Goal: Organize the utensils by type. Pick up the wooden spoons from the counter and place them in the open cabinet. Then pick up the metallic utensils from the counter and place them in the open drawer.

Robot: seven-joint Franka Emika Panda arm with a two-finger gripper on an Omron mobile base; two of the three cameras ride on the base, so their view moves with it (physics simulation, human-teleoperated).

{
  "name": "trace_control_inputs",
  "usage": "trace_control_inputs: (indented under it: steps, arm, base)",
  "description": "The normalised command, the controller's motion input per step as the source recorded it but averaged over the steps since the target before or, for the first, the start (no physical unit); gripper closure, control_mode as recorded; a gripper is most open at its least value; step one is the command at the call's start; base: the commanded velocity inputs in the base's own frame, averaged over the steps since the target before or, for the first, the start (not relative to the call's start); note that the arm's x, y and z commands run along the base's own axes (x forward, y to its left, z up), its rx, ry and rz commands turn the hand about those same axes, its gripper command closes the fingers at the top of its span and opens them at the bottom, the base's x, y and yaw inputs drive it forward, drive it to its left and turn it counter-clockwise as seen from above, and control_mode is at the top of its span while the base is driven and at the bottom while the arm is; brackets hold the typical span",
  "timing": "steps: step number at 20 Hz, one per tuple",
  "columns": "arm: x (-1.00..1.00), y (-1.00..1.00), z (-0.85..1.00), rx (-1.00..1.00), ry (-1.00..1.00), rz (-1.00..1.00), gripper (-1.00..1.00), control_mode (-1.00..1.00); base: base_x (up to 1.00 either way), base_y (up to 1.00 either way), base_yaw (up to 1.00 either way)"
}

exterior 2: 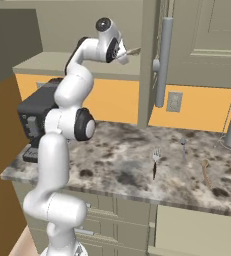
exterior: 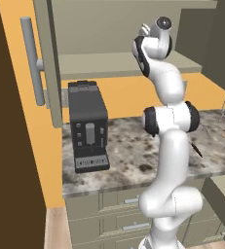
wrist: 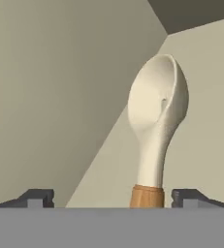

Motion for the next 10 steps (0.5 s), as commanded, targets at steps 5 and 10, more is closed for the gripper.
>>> trace_control_inputs:
  steps: [5,10]
  arm:
    - [0.00,0.00,-0.90,0.00,-0.85,0.09,-1.00,-1.00]
    - [-0.25,0.00,-0.12,0.04,-0.34,0.07,-1.00,-1.00]
  base:
    - [0.00,0.00,0.00]
    - [0.00,0.00,0.00]
